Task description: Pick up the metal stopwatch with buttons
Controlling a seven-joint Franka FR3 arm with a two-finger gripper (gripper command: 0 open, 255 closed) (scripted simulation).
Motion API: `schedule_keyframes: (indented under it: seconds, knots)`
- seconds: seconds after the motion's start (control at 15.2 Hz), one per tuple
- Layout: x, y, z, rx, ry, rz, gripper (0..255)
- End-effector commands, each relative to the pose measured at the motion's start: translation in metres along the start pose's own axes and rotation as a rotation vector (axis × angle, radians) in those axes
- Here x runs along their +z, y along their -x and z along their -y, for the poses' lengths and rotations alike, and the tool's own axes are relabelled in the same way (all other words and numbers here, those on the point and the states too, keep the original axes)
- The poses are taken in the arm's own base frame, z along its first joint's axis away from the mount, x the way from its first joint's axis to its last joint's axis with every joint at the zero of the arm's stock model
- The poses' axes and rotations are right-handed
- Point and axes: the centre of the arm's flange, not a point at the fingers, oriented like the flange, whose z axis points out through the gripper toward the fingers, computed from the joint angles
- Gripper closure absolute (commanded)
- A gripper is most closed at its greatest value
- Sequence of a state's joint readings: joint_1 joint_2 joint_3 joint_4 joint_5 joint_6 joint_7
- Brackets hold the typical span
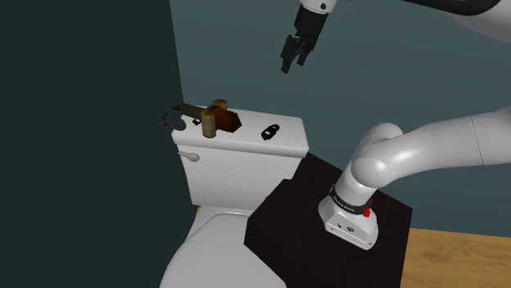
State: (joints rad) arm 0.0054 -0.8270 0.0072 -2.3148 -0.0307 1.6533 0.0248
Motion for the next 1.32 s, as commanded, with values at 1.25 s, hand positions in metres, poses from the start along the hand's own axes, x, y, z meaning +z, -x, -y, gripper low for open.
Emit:
schedule_keyframes:
  seconds: [1.25]
  knots:
    - [0.141, -0.161, 0.088, -0.274, -0.155, -0.108, 0]
